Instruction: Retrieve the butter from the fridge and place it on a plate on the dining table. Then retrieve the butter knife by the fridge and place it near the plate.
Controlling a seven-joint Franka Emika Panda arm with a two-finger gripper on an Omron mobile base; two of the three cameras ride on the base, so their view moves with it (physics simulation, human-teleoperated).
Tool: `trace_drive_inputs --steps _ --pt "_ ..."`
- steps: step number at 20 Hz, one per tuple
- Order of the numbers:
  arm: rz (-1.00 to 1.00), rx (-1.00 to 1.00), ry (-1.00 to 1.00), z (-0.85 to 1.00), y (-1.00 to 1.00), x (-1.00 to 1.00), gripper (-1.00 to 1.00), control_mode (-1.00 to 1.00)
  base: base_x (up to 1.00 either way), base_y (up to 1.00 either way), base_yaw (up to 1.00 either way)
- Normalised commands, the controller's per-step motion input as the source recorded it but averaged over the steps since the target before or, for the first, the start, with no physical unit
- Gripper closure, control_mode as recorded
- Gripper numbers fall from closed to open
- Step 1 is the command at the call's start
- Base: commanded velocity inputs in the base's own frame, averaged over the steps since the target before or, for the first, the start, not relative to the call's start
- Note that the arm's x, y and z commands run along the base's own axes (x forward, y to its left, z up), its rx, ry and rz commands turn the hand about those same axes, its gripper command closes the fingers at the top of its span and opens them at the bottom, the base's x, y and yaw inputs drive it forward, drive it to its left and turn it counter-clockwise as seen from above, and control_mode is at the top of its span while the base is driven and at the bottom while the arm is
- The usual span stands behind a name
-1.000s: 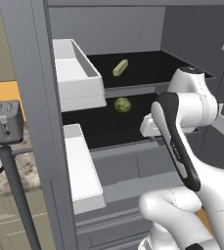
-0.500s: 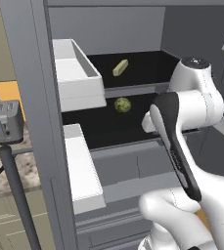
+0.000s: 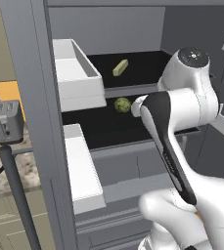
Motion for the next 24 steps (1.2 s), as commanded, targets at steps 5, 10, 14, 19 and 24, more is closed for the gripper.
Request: trace_drive_inputs --steps 5,10,14,19,24 --pt "-0.01 0.00 -0.21 0.64 0.02 0.54 -1.00 -1.00 0.00 0.00 0.00" --pt "-0.02 0.06 -0.17 0.46 0.02 0.59 -1.00 -1.00 0.00 0.00 0.00" --pt "0.00 0.17 -0.14 0.33 0.03 0.62 -1.00 -1.00 0.00 0.00 0.00" --pt "-0.02 0.08 -0.07 0.02 0.10 0.78 -1.00 -1.00 0.00 0.00 0.00" --pt "-0.09 0.00 0.00 0.03 0.37 0.76 -1.00 -1.00 0.00 0.00 0.00"
